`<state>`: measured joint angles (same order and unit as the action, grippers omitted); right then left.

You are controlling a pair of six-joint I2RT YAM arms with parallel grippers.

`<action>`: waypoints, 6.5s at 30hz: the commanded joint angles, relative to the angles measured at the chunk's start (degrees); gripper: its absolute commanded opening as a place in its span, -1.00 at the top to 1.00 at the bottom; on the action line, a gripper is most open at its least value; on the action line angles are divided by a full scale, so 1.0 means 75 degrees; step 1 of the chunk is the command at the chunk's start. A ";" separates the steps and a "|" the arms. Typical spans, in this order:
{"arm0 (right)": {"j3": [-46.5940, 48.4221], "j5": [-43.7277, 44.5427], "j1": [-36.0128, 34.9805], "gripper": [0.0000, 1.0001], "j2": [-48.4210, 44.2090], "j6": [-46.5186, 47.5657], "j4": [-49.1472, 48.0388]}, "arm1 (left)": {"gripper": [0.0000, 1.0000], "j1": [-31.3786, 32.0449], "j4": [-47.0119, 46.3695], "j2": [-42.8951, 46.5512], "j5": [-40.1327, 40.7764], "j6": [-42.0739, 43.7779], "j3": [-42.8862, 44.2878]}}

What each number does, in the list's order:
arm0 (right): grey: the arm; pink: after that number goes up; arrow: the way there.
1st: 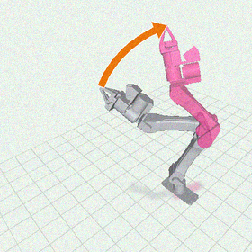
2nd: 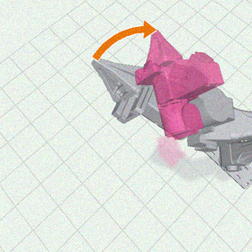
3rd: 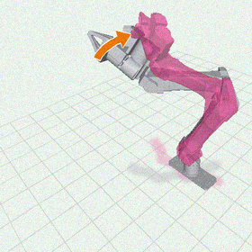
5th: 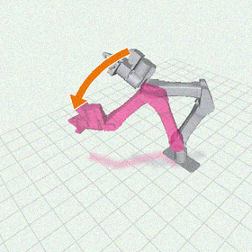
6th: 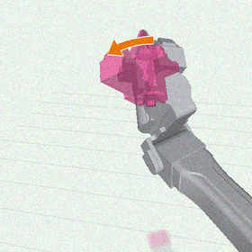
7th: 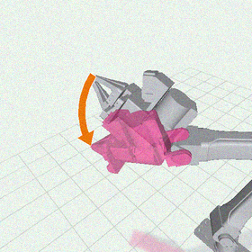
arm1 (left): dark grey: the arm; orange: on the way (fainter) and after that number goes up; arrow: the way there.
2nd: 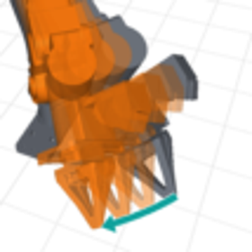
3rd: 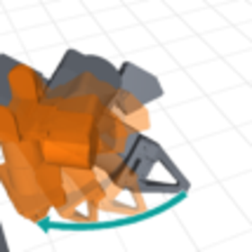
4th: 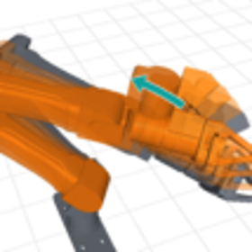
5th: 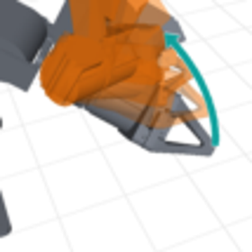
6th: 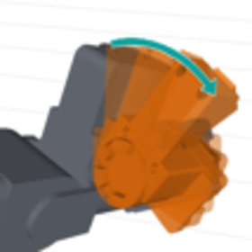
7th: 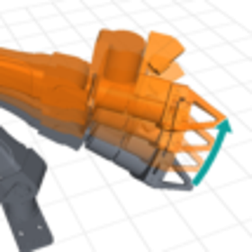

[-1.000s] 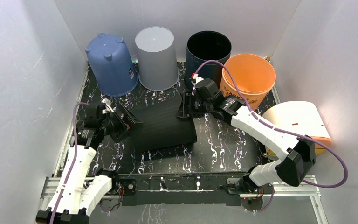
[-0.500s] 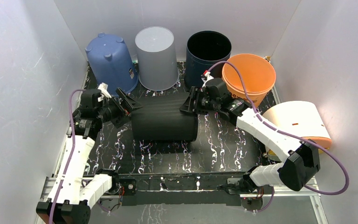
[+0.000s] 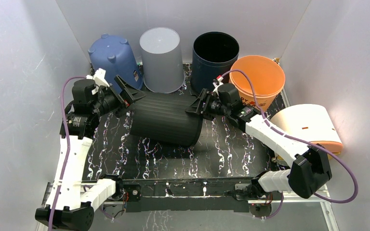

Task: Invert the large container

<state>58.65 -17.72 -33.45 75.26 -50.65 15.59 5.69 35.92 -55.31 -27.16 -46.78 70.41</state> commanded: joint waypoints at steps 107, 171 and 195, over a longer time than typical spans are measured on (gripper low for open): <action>0.5117 0.0912 0.1782 -0.96 0.1620 0.2873 0.2614 | -0.97 0.0455 -0.0201 -0.0987 -0.0883 0.1522 0.1923; 0.1672 -0.1970 0.1449 1.00 -0.0339 -0.0224 -0.0450 | -0.97 0.1749 0.1327 -0.3199 0.0941 0.2582 0.3161; 0.1268 0.0356 0.1461 -0.44 -0.0884 0.2547 0.3106 | -0.97 0.1741 0.2215 -0.2358 0.1082 0.2611 0.2165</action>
<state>62.74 -19.20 -22.48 68.29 -38.37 32.51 18.87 45.87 -76.62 -21.74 -29.82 85.12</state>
